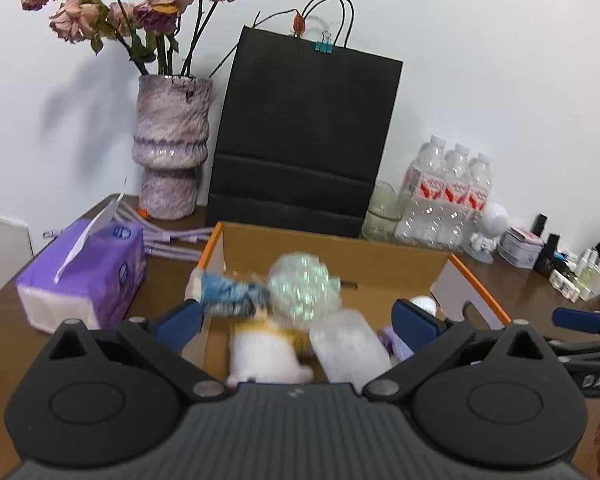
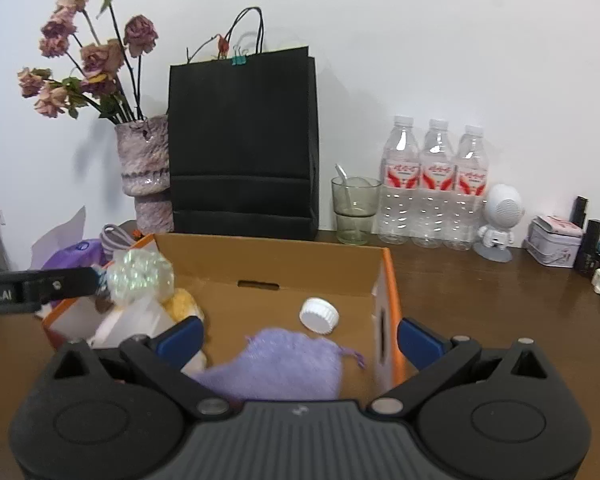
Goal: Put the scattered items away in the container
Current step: 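Drop the plastic bag with the left tool while the right tool drops the cap into box, then grasp the red ribbon bow with the left tool while the right tool grasps a small clear packet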
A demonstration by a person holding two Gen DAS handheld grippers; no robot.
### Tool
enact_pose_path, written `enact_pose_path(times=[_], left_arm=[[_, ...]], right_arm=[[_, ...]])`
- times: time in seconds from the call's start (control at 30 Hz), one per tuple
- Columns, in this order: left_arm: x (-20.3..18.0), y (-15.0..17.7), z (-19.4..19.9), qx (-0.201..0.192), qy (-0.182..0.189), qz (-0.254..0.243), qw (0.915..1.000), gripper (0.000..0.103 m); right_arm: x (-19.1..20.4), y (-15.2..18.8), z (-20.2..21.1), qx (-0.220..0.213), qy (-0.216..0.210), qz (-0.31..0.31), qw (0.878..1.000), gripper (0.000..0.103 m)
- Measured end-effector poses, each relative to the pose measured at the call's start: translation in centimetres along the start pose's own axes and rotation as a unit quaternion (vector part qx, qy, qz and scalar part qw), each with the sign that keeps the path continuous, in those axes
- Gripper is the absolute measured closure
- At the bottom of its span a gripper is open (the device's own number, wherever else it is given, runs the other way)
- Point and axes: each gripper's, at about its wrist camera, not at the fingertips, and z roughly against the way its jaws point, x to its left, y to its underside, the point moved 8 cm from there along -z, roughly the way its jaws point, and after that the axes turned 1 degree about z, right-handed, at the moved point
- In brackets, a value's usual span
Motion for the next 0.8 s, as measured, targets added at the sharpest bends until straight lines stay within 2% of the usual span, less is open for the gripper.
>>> enact_pose_path(times=[0.13,0.3,0.53,0.8], left_arm=[[-0.5,1.6,1.5,0.01,0.009,-0.004,0.9999,0.0],[-2.8,4.3,2.5,0.024,0.023,-0.021,0.9992,0.0],[-7.4,8.2,1.7,0.05,0.037,-0.026,0.9977,0.0],[-11.4,10.5,-0.2,0.059,0.024,-0.02,0.9978,0.0]], right_arm=[[-2.0,1.9,2.5,0.006,0.007,-0.003,1.0,0.0],[-4.2,5.2,4.2,0.027,0.044,0.016,0.999,0.0],[-5.8,9.4,4.3,0.058,0.053,0.038,0.996,0.001],[-6.1,11.0,3.3,0.065,0.039,0.045,0.996,0.009]])
